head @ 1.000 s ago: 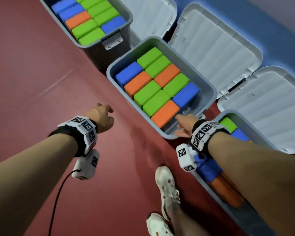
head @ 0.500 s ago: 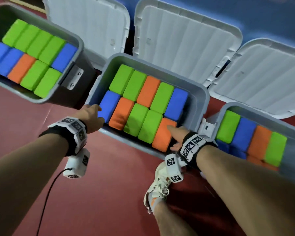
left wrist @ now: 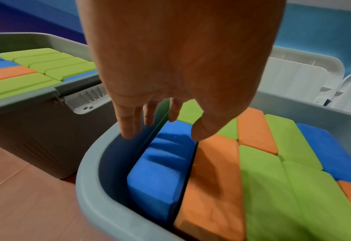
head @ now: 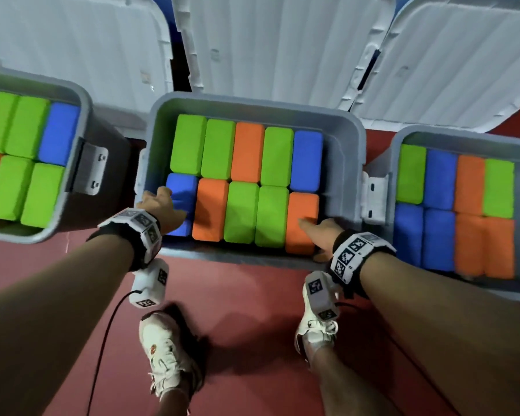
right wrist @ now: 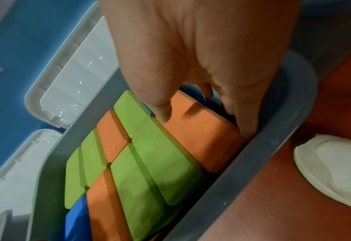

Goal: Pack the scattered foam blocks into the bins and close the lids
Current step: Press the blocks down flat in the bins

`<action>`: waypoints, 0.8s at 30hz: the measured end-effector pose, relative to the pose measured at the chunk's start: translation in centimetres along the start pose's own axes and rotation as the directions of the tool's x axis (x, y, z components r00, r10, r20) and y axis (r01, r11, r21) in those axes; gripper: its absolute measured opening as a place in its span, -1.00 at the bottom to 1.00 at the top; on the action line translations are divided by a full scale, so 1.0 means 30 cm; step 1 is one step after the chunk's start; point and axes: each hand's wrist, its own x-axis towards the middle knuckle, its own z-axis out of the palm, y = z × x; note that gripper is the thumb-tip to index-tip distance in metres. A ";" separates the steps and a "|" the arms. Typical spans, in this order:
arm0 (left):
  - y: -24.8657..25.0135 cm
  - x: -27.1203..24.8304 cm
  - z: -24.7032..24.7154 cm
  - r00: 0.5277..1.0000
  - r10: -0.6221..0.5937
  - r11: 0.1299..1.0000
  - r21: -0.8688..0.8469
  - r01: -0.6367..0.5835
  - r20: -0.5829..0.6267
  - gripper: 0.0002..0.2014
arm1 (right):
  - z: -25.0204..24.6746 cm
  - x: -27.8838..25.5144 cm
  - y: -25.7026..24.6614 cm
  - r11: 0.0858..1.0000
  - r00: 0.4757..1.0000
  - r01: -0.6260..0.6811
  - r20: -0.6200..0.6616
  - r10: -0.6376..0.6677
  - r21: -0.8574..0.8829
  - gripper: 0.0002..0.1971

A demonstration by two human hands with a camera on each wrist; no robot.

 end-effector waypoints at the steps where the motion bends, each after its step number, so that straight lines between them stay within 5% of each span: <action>1: -0.009 0.024 0.005 1.000 -0.001 1.000 -0.004 0.001 -0.011 -0.42 | 0.019 0.006 -0.005 1.000 1.000 0.003 -0.018 -0.003 0.002 0.03; 4: -0.021 0.067 0.027 1.000 -0.005 0.999 -0.033 0.004 -0.029 -0.54 | 0.071 0.044 -0.011 0.999 0.998 -0.028 -0.058 0.030 0.038 0.14; 10: -0.022 0.125 0.069 0.998 -0.017 0.990 -0.140 0.026 0.064 -0.37 | 0.044 0.069 -0.045 0.998 0.986 0.002 -0.169 0.009 0.067 -0.18; 20: 0.019 0.256 -0.024 0.996 0.032 0.964 -0.267 -0.009 0.081 -0.12 | 0.103 0.078 -0.070 0.998 0.984 -0.011 -0.179 0.022 0.061 0.03; 24: 0.040 0.278 -0.002 0.994 0.068 0.959 -0.281 -0.042 0.082 -0.04 | 0.095 0.081 -0.089 0.992 0.973 -0.016 -0.225 0.044 0.125 -0.10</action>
